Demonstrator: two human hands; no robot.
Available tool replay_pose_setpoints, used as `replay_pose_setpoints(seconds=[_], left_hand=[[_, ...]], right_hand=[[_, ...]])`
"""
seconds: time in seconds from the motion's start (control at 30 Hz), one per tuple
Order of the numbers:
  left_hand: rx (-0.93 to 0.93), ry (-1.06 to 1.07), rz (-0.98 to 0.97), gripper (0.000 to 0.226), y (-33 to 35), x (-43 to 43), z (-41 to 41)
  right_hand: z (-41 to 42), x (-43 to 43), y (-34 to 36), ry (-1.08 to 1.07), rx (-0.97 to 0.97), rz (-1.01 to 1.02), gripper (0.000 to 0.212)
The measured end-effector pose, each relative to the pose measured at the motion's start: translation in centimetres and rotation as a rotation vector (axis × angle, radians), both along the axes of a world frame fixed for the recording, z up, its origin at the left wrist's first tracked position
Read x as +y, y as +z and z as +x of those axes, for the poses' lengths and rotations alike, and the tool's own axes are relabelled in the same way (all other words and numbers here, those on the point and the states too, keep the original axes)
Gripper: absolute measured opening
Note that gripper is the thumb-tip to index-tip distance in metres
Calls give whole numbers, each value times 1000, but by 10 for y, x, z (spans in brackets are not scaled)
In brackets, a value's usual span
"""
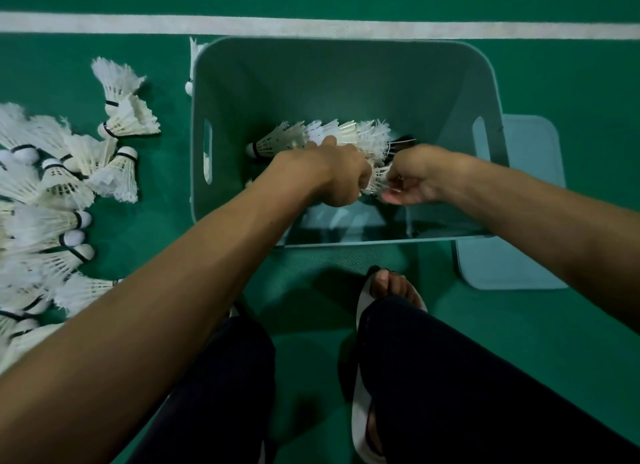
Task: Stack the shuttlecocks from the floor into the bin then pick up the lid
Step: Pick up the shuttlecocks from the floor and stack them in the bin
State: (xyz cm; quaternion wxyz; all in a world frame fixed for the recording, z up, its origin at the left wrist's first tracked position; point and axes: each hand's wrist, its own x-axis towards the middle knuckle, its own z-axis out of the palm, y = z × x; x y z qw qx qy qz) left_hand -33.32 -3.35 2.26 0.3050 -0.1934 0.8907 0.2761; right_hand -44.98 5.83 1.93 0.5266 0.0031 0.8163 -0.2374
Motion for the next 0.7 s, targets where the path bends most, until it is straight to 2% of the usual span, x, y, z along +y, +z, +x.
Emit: replay_pose_setpoints(seconds=[0.1,0.17,0.23,0.33,0.4,0.57,0.7], left_hand=[[23,-10,-14,62,-1,0,3],[50,19,12,60,-1,1,6],[75,65,46,58,1,0,9],[107,124,80,54,0,-2,12],[142,158,90,53,-1,-4,11],[170,130,56,59,-3,-10,-1],[127,4,67,60,-8,-13,-18]], right_hand=[[-6,-2,-7,-64,-63,9,27],[-10,-2,-5,48,-19,62,20],[-9,-5,3,299,134,128,15],[-5,-7,23,690,498,209,26],[-6,-8,32,793,660,248,23],[-9,-6,24,816,632,274,5],[-9,-6,1,611,453,234,12]])
